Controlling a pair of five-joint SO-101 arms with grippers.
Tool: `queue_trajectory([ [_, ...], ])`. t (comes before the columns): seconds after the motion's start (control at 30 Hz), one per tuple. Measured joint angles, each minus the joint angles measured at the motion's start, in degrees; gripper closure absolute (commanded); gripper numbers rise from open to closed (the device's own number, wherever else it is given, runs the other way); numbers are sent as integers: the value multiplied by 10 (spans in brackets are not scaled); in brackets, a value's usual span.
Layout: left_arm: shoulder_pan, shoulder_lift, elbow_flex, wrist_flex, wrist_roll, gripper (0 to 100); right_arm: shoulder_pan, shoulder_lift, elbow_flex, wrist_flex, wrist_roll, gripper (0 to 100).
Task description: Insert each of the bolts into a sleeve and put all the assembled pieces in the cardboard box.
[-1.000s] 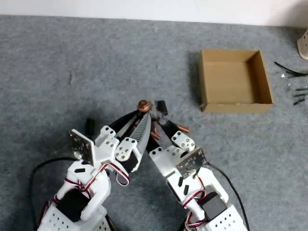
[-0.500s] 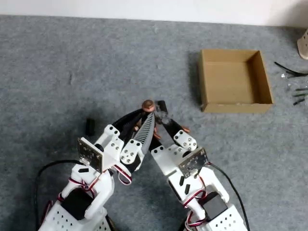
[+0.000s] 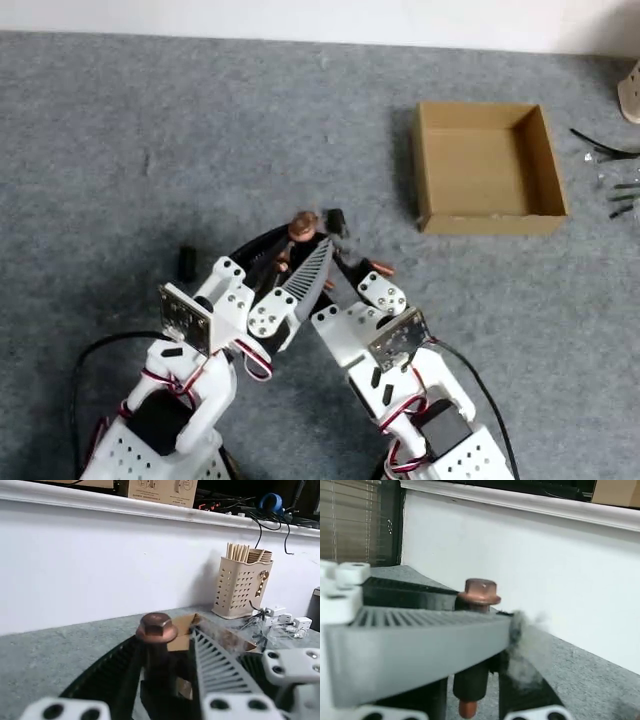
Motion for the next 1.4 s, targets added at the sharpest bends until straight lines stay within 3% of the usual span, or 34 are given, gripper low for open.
queue_trajectory([
  [0.2,-2,0,0,0,0,864,0,0,0,0,0,994],
  [0.43,-65,0,-15,0,1,924,-1,0,0,0,2,994],
  [0.57,-40,-4,2,0,40,947,-1,0,0,1,2,994],
  [0.9,-12,-1,4,0,25,946,2,0,0,1,2,994],
  [1.13,-12,-1,4,0,25,773,2,0,0,1,2,994],
  [1.4,-11,-1,4,0,31,765,2,0,0,1,2,994],
])
